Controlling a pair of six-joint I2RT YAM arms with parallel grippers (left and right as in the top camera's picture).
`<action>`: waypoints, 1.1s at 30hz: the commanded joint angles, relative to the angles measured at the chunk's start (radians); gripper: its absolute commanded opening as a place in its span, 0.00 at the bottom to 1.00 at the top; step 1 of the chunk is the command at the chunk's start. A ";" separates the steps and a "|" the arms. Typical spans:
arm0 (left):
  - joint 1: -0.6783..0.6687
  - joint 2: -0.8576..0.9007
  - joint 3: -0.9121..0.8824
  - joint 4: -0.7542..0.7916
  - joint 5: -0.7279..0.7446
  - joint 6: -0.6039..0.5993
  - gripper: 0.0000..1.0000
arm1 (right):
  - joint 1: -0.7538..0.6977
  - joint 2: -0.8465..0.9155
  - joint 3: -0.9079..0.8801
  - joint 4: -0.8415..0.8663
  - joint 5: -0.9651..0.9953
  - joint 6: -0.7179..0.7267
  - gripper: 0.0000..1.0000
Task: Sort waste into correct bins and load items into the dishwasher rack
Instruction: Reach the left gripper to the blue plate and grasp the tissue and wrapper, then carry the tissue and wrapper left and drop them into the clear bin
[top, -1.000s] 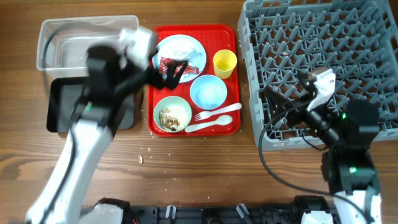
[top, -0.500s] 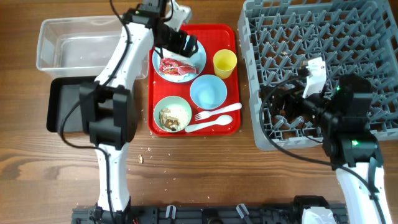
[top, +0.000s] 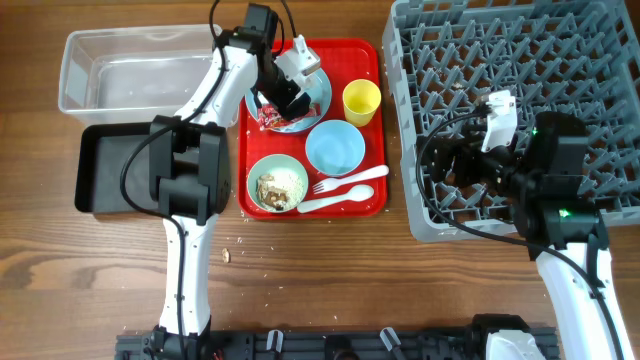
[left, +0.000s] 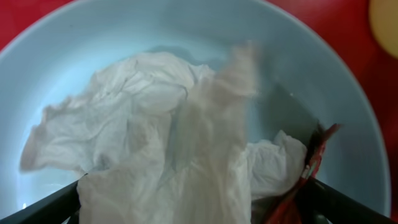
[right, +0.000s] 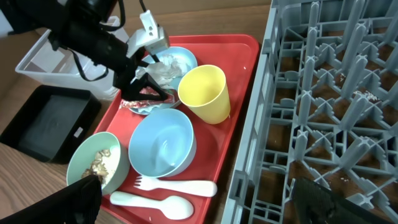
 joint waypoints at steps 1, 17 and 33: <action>0.002 0.044 0.017 -0.014 -0.005 0.023 0.83 | -0.004 0.006 0.021 -0.001 -0.020 0.010 1.00; 0.016 -0.129 0.077 0.002 -0.177 -0.524 0.04 | -0.004 0.006 0.021 -0.001 -0.020 0.014 1.00; 0.381 -0.210 -0.024 0.044 -0.173 -0.876 0.08 | -0.004 0.008 0.021 0.003 -0.020 0.014 1.00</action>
